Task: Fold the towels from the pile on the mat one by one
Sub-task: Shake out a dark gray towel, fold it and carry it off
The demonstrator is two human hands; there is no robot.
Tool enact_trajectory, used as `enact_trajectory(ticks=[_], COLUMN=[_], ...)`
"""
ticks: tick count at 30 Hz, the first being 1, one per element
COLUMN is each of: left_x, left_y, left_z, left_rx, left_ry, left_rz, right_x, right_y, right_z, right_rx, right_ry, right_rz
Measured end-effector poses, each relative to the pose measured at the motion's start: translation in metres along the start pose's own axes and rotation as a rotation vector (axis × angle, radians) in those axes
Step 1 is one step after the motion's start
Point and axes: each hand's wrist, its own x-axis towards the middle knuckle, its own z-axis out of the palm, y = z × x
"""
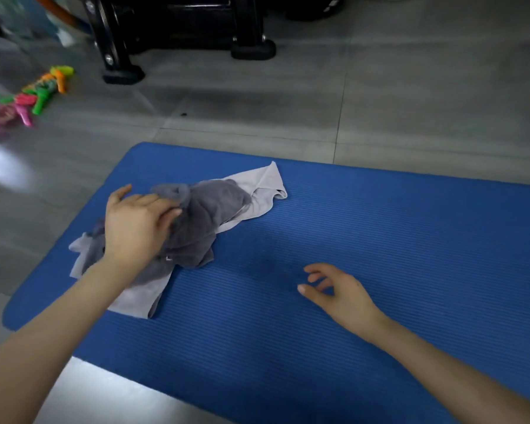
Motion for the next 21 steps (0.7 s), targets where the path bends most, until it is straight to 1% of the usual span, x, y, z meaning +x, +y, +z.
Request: enact_trajectory(ticks=[2,4,6,8,11,14,16,18,21], left_x=[0.018,0.038,0.06,0.083,0.114,0.137,0.147,0.155,0.157], left_y=[0.02,0.048,0.08,0.113,0.158,0.199,0.224,0.244,0.269], left_z=[-0.033,-0.069,-0.106,-0.141,-0.176,-0.199,-0.208,-0.213,-0.205], left_rx=[-0.133,-0.302,-0.432,-0.536,-0.637,-0.732,-0.809,-0.87,-0.979], left_ry=[0.068,0.098,0.107,0.071,-0.003,0.026,0.028,-0.038,-0.214], left_rz=[0.134,0.242,0.296,0.25,0.166,0.187,0.216,0.236,0.226], right_x=[-0.014,-0.026,-0.04,-0.057,-0.085,-0.114,-0.133,-0.146,-0.155], right_y=[-0.011,-0.024,-0.041,-0.057,-0.08,-0.091,-0.089,-0.079,-0.059], right_z=[-0.017,-0.039,-0.064,-0.091,-0.134,-0.174,-0.19,-0.194,-0.195], right_rx=[0.03,0.076,0.14,0.178,0.137,0.108,-0.005,-0.099,-0.011], right_ry=[0.07,0.155,0.243,0.308,0.361,0.449,0.473,0.521,0.672], right_rz=[-0.021,-0.042,-0.074,-0.129,-0.206,-0.272,-0.271,-0.243,-0.289])
